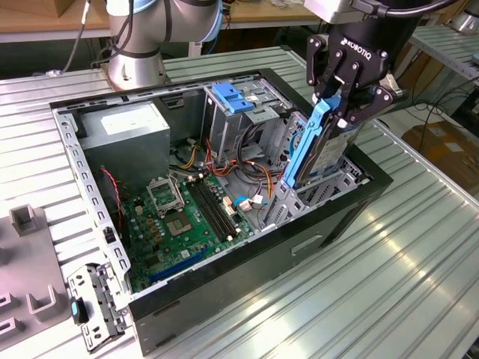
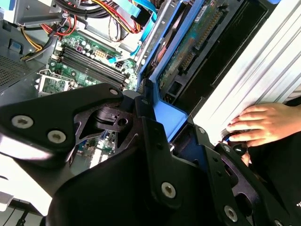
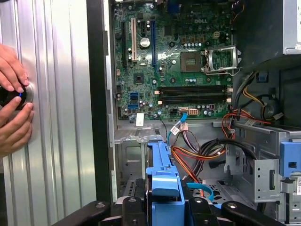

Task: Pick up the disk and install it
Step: 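Insert the disk into the insertion slot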

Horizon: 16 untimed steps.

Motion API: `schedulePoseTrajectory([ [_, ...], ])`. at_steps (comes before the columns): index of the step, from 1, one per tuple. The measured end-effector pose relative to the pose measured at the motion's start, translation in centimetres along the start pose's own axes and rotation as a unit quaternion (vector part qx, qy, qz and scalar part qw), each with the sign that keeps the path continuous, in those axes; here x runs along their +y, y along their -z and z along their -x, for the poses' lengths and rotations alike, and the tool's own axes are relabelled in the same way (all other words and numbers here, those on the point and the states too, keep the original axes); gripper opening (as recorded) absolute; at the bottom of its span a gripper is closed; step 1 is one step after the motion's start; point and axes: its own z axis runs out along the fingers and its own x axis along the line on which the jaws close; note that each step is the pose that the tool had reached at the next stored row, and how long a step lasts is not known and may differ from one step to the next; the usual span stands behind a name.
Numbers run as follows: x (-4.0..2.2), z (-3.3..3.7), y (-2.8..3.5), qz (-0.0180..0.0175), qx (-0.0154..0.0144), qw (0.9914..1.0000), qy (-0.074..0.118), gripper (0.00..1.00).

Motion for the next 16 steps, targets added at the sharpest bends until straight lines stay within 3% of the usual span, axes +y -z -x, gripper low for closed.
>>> schedulePoseTrajectory([
  [12,0.03,0.0,-0.91,0.0005,0.0001,1.0,0.0,0.37],
  [16,0.03,0.0,-0.92,0.0006,0.0,1.0,0.0,0.37],
])
